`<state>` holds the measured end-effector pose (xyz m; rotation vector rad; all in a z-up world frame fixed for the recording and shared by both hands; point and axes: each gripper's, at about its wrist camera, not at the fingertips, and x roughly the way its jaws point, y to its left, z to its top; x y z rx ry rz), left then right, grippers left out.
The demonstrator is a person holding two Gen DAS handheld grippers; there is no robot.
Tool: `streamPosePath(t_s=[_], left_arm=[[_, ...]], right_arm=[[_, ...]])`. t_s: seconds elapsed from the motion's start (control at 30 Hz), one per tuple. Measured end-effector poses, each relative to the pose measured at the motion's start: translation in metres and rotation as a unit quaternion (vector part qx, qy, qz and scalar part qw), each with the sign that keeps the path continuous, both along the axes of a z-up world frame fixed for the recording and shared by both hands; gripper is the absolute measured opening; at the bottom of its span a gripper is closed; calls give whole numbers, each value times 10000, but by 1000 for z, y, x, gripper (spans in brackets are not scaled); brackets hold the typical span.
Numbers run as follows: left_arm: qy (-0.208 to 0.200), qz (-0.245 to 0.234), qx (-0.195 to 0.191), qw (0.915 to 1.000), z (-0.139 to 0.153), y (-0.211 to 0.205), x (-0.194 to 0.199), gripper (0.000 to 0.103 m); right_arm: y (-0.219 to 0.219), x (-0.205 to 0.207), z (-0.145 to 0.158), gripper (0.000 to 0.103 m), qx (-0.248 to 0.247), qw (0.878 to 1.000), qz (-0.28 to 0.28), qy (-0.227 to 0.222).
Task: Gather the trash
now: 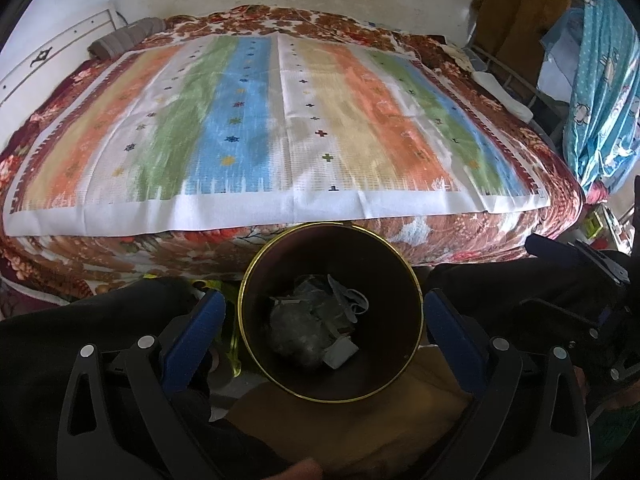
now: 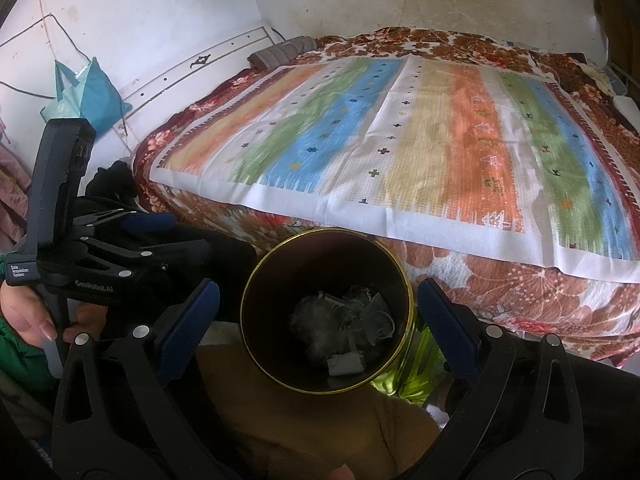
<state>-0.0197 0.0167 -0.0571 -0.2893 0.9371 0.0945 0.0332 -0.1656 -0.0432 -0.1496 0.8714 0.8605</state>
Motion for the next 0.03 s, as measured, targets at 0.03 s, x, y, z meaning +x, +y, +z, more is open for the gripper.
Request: streamPosePath(t_s=[0.03], left_arm=[[5,-16,0,10000,1,0,1,97]], right_arm=[[0,1,0,94,-4,10000,-6,-1]])
